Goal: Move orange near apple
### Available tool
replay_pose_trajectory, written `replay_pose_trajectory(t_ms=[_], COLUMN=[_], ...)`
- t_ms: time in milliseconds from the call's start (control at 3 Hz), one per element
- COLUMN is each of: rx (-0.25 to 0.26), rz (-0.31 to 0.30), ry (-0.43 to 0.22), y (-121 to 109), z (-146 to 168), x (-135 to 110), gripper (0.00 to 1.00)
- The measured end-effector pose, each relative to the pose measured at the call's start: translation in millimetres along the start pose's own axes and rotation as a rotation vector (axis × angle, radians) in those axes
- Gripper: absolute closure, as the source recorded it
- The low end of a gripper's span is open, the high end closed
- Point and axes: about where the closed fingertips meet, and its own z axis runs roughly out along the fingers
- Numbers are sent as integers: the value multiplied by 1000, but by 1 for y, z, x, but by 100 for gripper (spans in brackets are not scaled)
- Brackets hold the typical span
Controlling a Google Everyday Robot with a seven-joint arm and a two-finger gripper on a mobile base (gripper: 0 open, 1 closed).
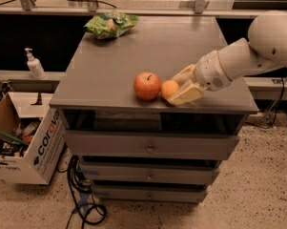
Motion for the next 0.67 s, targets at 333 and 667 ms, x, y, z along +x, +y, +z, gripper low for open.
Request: replay_pose_trajectory(t_ms=[333, 667], rx=[26, 28], rz=[-2, -2], ry=[18, 20], y=[-13, -14], z=[7, 8], x=[2, 2], gripper=[82, 59])
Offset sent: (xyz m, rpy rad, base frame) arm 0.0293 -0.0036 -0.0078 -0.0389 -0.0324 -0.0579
